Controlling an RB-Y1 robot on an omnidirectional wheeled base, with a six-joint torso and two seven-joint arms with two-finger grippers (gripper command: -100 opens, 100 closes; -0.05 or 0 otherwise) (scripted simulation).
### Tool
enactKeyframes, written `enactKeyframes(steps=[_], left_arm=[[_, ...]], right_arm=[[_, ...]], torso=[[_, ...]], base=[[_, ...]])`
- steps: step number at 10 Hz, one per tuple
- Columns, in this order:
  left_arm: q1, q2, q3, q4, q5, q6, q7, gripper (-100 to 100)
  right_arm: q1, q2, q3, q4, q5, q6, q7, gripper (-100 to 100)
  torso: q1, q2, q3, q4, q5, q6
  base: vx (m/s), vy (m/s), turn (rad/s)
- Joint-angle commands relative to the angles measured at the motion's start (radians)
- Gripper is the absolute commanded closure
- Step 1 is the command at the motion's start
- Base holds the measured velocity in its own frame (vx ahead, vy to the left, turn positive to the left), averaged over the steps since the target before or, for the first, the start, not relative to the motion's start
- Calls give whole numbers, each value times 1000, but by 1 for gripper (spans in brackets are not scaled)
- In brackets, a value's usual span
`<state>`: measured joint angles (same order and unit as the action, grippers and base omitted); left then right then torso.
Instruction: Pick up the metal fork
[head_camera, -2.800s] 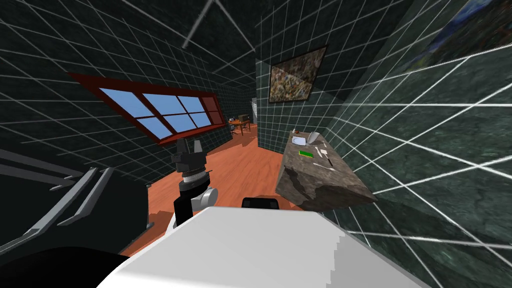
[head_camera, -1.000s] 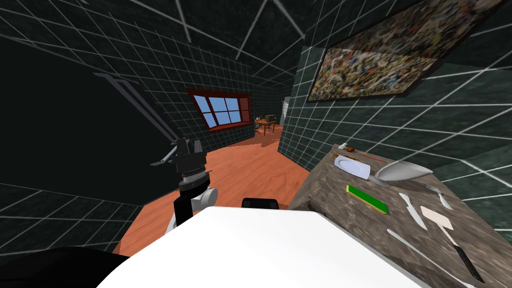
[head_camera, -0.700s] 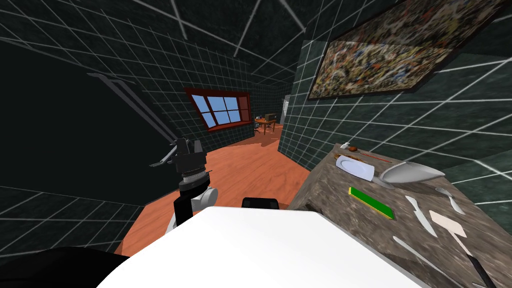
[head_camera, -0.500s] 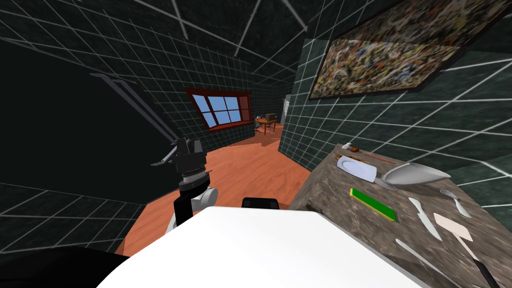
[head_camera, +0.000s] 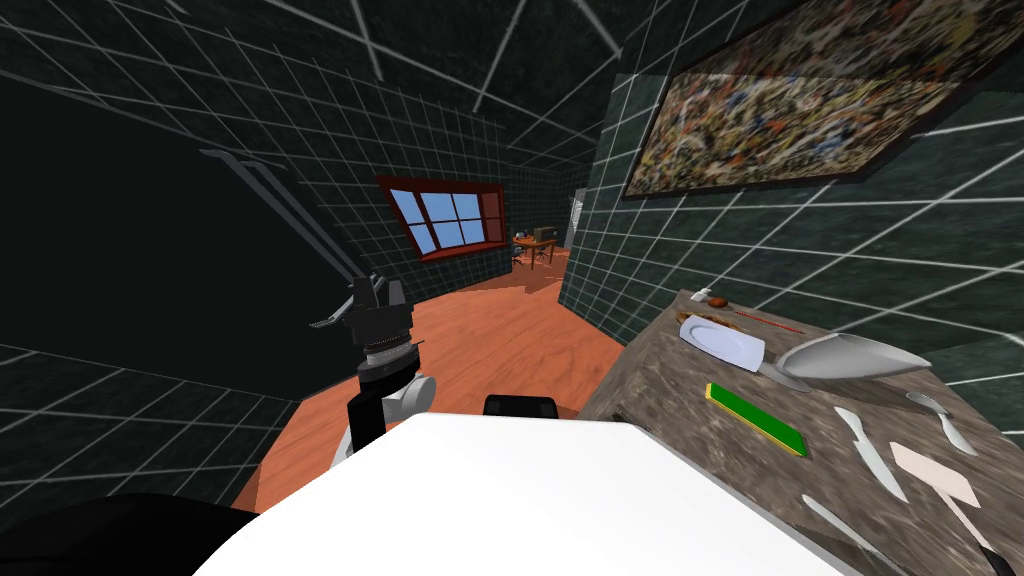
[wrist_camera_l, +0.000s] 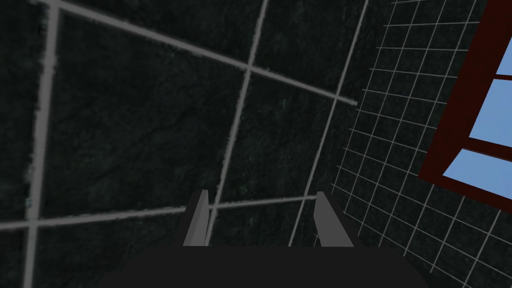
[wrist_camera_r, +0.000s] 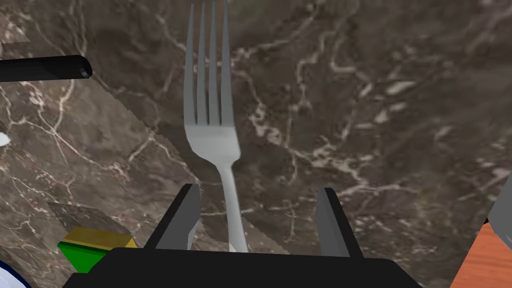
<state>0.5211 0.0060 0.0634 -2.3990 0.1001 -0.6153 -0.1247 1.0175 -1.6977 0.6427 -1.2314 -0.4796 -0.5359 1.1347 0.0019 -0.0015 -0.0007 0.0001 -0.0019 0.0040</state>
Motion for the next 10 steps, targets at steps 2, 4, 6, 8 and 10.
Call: enactKeyframes(steps=[2, 4, 6, 8, 10], left_arm=[[0, 0, 0, 0, 0, 0, 0, 0], [0, 0, 0, 0, 0, 0, 0, 0], [0, 0, 0, 0, 0, 0, 0, 0], [0, 0, 0, 0, 0, 0, 0, 0], [0, 0, 0, 0, 0, 0, 0, 0]], right_arm=[[-1, -3, -1, 3, 0, 1, 0, 100], [0, -3, -1, 2, 0, 1, 1, 100], [23, -33, -5, -21, -32, -11, 14, 100], [35, -65, -5, -28, -53, -26, 16, 100], [41, -76, -4, -29, -61, -31, 15, 100]], torso=[[0, 1, 1, 0, -4, 1], [-1, 1, 1, 1, -4, 1], [-2, 1, 1, 1, -4, 1], [1, 2, 1, 1, -3, 2], [1, 2, 1, 1, -3, 2]], base=[[1, -8, 9], [0, 0, 0], [-2, 11, -49], [-7, 36, -84], [-4, 17, -32]])
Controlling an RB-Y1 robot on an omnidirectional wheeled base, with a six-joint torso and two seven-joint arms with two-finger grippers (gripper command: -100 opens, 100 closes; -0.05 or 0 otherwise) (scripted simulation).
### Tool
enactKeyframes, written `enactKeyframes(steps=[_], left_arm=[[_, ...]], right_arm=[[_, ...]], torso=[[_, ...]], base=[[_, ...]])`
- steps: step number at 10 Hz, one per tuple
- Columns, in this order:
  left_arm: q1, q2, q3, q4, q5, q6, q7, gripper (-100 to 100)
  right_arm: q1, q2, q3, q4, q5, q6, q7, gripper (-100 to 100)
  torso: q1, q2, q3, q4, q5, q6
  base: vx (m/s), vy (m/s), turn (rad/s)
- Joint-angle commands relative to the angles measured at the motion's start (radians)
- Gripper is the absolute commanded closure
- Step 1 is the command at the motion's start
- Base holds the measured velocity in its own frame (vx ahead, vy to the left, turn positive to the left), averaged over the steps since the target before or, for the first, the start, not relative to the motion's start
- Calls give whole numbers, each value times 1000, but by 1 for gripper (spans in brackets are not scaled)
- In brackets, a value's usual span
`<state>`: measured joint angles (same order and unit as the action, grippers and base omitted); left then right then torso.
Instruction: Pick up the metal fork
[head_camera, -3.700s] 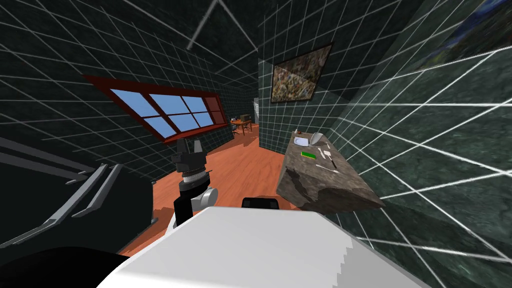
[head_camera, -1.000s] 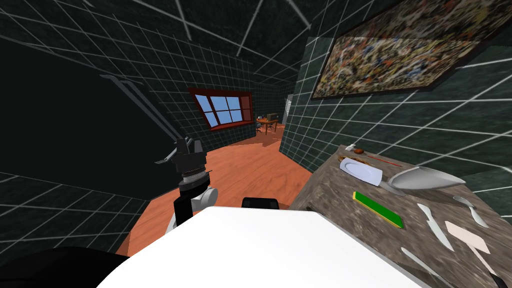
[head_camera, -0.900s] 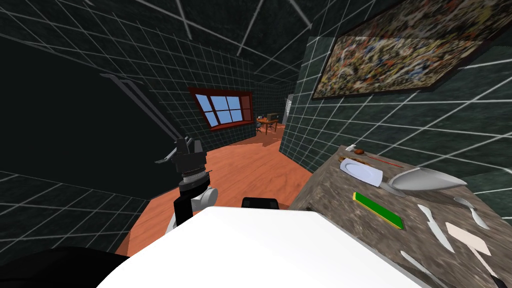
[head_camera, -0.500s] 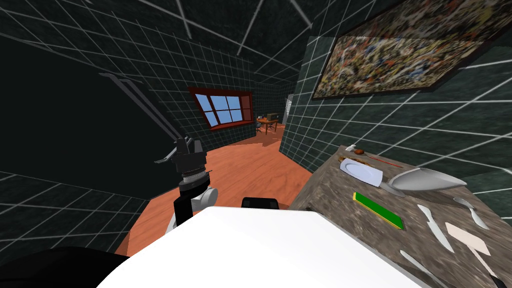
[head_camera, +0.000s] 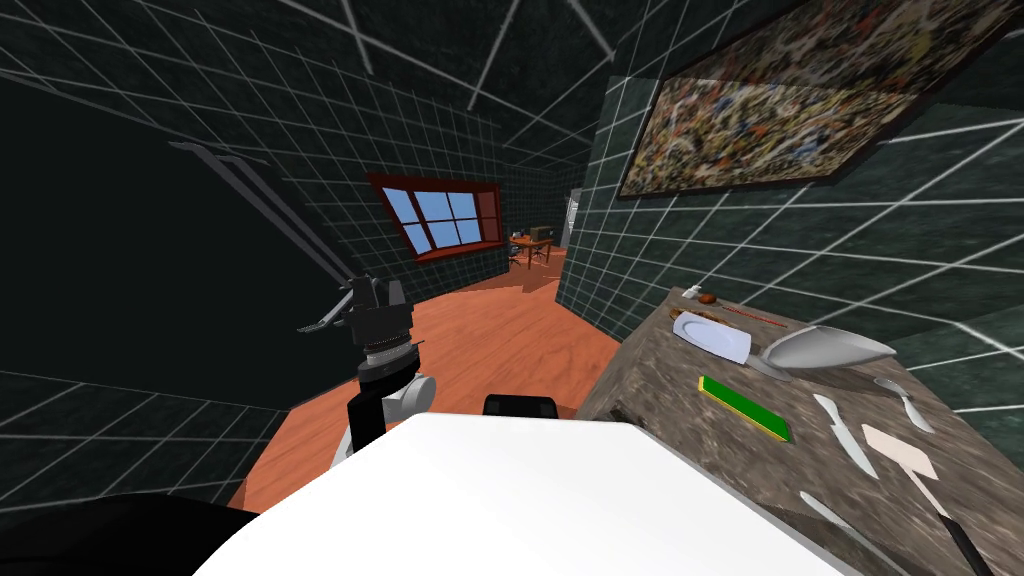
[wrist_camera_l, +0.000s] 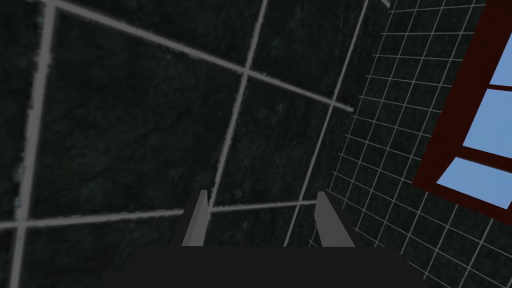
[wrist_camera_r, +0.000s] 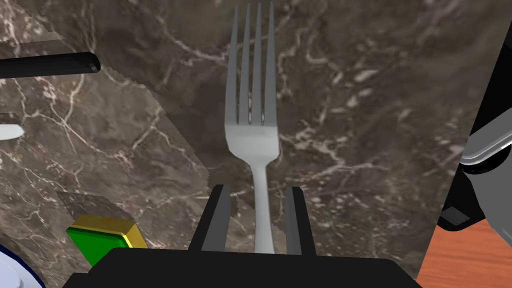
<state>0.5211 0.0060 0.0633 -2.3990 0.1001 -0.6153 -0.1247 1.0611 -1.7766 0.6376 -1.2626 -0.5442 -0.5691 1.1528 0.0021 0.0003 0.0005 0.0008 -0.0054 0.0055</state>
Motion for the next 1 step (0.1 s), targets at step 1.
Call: enactKeyframes(steps=[1], left_arm=[[0, 0, 0, 0, 0, 0, 0, 0]], right_arm=[[0, 0, 0, 0, 0, 0, 0, 0]], torso=[[0, 0, 0, 0, 0, 0]], base=[[0, 0, 0]])
